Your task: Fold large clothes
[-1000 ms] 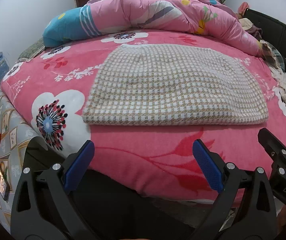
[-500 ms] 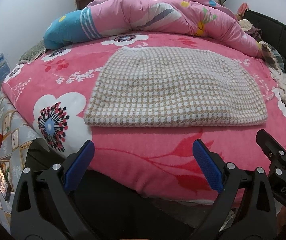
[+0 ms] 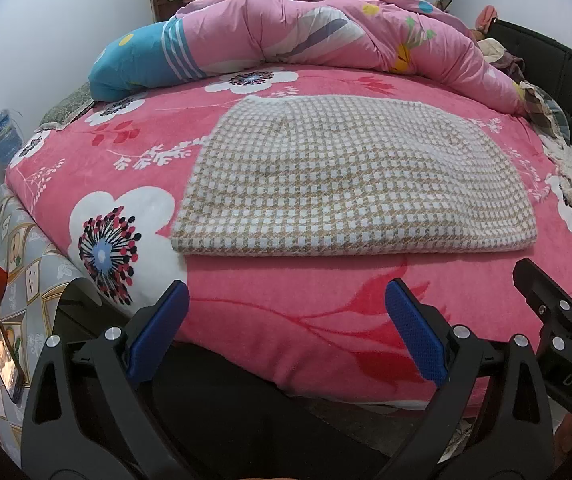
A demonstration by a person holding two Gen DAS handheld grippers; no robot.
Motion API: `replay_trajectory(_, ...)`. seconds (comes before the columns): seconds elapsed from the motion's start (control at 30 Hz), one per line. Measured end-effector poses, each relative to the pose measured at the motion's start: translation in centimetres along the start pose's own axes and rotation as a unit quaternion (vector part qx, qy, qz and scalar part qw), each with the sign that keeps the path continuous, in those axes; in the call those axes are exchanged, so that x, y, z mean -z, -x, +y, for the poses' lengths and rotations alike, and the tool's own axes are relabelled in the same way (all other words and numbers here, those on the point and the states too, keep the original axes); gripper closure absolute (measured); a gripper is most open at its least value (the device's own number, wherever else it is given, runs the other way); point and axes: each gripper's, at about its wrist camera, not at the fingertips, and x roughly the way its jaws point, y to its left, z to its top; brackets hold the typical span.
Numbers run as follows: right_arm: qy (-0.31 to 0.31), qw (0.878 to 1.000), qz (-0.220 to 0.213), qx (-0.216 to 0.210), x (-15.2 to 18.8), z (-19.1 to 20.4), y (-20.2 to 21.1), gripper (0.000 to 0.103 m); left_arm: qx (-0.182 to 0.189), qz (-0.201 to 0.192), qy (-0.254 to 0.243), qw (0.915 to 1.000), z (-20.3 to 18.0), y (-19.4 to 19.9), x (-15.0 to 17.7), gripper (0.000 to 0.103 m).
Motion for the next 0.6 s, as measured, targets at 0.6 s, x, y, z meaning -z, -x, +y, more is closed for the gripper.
replay_trajectory(0.6,0.002,1.0,0.001,0.002,-0.06,0.12,-0.08,0.007,0.001,0.0,0.001,1.0,0.19,-0.17,0.01,0.008)
